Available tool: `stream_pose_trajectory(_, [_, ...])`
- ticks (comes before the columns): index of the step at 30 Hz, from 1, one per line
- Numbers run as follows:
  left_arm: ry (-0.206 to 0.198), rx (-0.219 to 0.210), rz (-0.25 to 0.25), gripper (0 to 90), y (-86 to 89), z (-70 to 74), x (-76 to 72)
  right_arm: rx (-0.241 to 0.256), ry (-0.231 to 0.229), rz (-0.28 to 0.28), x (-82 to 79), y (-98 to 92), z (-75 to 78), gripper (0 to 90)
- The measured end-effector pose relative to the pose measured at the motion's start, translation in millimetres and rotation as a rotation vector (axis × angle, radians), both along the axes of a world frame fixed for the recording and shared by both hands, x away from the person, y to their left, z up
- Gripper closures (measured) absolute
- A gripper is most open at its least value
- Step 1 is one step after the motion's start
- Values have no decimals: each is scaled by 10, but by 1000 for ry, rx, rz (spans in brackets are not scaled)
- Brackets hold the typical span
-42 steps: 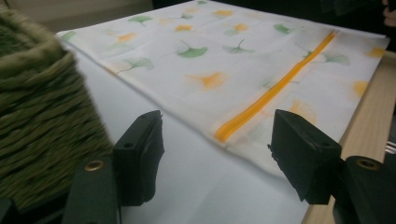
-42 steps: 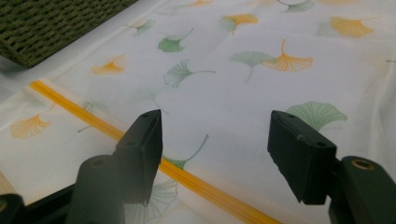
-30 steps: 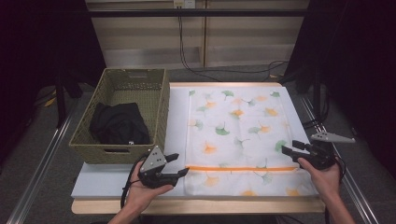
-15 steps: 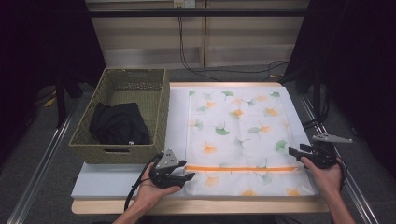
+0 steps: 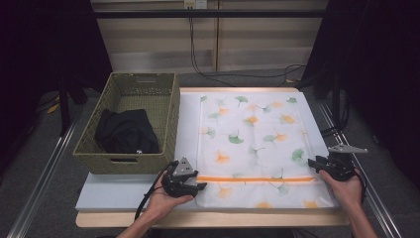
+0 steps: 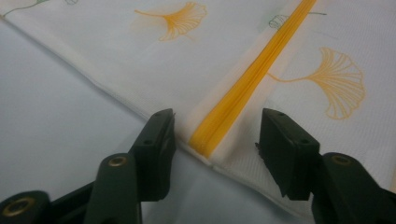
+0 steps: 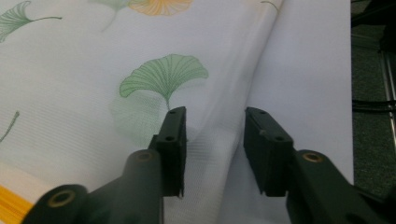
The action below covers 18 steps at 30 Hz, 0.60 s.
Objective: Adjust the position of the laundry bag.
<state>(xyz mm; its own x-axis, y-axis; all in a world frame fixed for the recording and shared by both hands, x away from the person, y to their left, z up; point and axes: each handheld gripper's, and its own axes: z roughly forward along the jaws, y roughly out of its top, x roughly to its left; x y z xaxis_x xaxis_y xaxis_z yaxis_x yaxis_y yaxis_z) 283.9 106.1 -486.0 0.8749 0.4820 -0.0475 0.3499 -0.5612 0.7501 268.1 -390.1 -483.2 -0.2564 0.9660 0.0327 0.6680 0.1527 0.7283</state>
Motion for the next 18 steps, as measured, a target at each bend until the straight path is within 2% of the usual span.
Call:
stream_pose_trajectory(2, [3,-12,4,438,-11,-8,-3,-15,-12,1,-8,17,-10,626])
stream_pose_trajectory(3, [1,22,-3,440,5,11,5,-16,-6,-4,-9,31,-4,627])
stream_pose_trajectory(4, [0,19,2,457,3,11,5,-34,-11,8,-4,32,-4,627])
stream_pose_trajectory(5, [-9,14,-3,471,-2,6,9,-25,-4,1,-5,35,-1,627])
stream_pose_trajectory(6, [-10,-11,-2,490,-19,-8,11,-18,-6,-6,-4,33,-5,627])
stream_pose_trajectory(7, [-8,13,-1,514,-20,7,12,-15,-4,-4,-6,35,-4,627])
stream_pose_trajectory(8, [-10,7,-11,532,-21,6,18,-27,-11,2,-6,35,-6,631])
stream_pose_trajectory(10, [-13,39,-16,565,-15,26,15,-16,-4,-18,-10,47,-3,645])
stream_pose_trajectory(11, [-20,17,-20,587,-26,13,19,-20,0,-15,-6,61,4,685])
stream_pose_trajectory(13, [-18,24,-7,616,-31,20,18,-22,1,-4,-5,82,11,740])
stream_pose_trajectory(15, [-21,26,-25,643,-30,24,25,-23,3,3,-8,99,16,810])
stream_pose_trajectory(17, [-9,14,-17,693,-33,23,31,-14,11,5,-6,113,20,864])
stream_pose_trajectory(18, [-14,24,-15,721,-30,30,32,-3,13,11,-6,120,20,882])
